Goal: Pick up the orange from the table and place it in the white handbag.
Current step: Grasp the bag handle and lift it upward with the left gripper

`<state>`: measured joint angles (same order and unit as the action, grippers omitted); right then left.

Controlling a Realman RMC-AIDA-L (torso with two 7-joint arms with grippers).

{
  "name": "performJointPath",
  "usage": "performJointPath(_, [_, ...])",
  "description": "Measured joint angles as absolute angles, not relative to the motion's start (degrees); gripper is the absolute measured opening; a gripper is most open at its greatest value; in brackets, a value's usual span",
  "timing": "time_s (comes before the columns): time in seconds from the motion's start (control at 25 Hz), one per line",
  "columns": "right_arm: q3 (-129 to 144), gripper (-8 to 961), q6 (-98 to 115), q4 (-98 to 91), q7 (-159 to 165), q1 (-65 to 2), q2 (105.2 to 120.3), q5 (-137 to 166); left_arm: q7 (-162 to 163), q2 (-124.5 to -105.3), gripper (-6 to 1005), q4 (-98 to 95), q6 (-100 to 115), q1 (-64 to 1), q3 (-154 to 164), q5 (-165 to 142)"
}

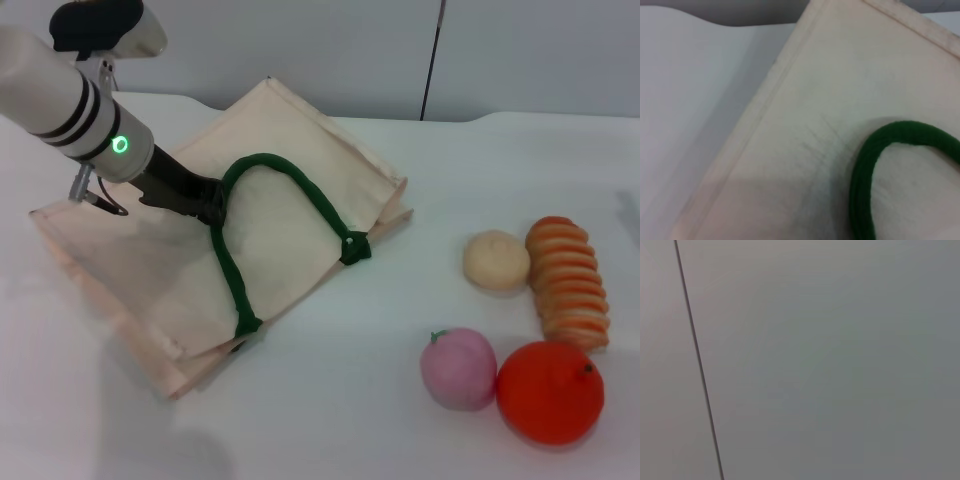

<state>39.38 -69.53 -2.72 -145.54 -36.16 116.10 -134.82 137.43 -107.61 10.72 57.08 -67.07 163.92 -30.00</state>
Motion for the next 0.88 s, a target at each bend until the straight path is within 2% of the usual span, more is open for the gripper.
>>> performJointPath(0.16, [39.37, 836, -69.52, -2.72, -145.54, -36.12, 116.05, -134.82, 137.09, -107.76, 95, 10.66, 56.94, -67.06, 163.91, -29.97])
performJointPath(0.88, [39.37, 837, -69.27, -2.73, -145.55, -34.99, 115.95, -134.82, 132.20, -107.90, 91, 10.85, 58.47, -66.80, 163.82, -22.99])
